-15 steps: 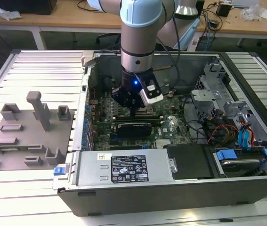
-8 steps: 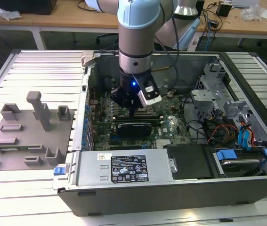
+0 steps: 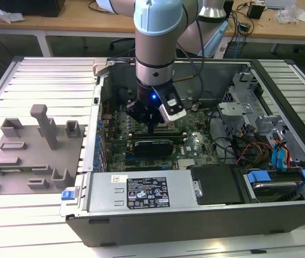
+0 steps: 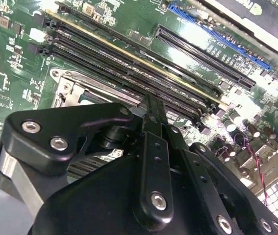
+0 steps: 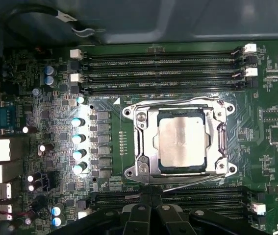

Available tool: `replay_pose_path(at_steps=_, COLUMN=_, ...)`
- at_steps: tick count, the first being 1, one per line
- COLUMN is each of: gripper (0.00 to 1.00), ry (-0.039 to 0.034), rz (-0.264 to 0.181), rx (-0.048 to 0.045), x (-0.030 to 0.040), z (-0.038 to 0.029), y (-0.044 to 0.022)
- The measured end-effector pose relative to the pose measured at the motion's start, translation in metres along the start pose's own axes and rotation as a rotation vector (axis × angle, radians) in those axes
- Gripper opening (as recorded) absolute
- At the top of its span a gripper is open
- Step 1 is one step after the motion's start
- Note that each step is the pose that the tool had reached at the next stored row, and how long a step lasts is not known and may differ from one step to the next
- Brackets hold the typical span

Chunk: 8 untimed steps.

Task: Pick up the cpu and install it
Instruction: 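Install the second cpu locking lever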

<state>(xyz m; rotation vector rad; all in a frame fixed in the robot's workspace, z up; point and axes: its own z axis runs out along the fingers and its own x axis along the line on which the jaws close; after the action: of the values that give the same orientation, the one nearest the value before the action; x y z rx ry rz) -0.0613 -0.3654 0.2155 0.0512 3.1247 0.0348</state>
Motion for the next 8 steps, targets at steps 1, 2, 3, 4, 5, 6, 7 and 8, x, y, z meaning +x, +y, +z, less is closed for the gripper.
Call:
replay_pose_path(at_steps=1, gripper=0.11, ry=-0.0008, rz=-0.004, rx=-0.0016, x=0.0001, z=0.0000, y=-0.0006)
replay_pose_path(at_steps=2, gripper=0.11, ry=-0.0017, rz=-0.007, rx=-0.0032, x=0.0003, z=0.0000, y=-0.0012)
replay_pose_path(at_steps=3, gripper=0.11, ry=-0.0028, rz=-0.012, rx=-0.0051, x=0.0006, z=0.0000, y=-0.0017)
replay_pose_path(at_steps=4, gripper=0.11, ry=-0.0040, rz=-0.015, rx=-0.0065, x=0.0008, z=0.0000, y=-0.0020)
replay_pose_path(at_steps=5, gripper=0.11, ry=-0.0055, rz=-0.019, rx=-0.0077, x=0.0012, z=-0.0001, y=-0.0022)
replay_pose_path(at_steps=6, gripper=0.11, ry=-0.0070, rz=-0.023, rx=-0.0084, x=0.0014, z=-0.0001, y=-0.0022)
replay_pose_path(at_steps=7, gripper=0.11, ry=-0.0092, rz=-0.029, rx=-0.0091, x=0.0018, z=0.0000, y=-0.0022)
replay_pose_path(at_steps=8, gripper=0.11, ry=-0.0119, rz=-0.035, rx=-0.0095, x=0.0030, z=0.0000, y=-0.0023)
